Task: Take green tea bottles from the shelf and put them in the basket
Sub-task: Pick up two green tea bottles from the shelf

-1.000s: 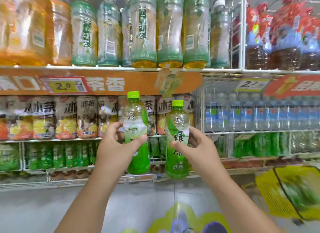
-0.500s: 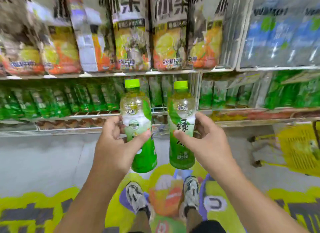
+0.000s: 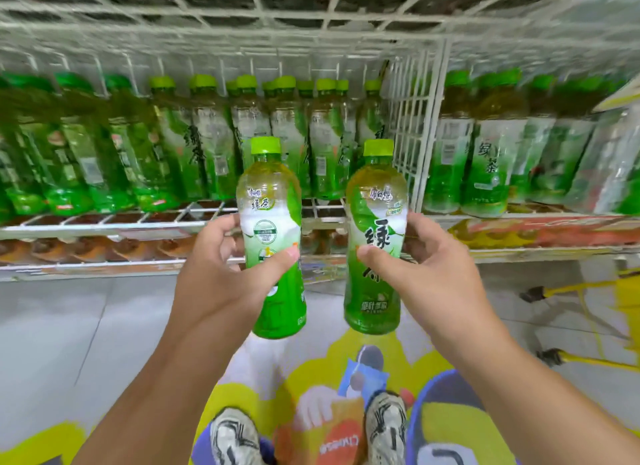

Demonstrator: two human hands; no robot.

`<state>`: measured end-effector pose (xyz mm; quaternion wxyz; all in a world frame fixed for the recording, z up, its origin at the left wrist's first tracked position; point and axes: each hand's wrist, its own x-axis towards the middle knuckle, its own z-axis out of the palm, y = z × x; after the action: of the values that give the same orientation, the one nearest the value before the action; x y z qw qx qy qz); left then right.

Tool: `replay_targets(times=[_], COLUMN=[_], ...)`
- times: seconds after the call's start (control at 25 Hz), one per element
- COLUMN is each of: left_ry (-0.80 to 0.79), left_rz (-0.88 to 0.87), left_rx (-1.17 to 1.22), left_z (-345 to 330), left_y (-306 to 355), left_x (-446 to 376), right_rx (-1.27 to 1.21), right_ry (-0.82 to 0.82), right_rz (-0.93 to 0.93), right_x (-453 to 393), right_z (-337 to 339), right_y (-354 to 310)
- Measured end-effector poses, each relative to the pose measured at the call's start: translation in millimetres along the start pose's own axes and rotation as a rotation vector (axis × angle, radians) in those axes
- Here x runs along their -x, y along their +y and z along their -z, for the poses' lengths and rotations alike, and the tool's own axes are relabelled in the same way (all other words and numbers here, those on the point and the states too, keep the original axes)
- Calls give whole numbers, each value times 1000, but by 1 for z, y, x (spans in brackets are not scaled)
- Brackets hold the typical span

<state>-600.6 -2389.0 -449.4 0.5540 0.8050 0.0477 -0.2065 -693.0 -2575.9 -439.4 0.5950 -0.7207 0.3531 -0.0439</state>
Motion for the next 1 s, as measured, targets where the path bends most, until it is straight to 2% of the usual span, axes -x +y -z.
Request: replay_targets(times=[0.16,0.32,0.56,1.0], left_ry=[39,80,50,36], left_rz=[-6,-48,-60,-66], left_rx=[46,64,76,24], left_z=[-14,-22,-28,-32], left_y=[-5,6,19,16], left_x=[-40,-70,-92,-113], right_rx=[56,118,125,184], right_ry=[78,127,201,177], right_rz=[42,86,129,51], right_x=[-47,-99,-167,-212], right_z=[-7,-11,-14,-37], right_y=[9,-9,-16,17])
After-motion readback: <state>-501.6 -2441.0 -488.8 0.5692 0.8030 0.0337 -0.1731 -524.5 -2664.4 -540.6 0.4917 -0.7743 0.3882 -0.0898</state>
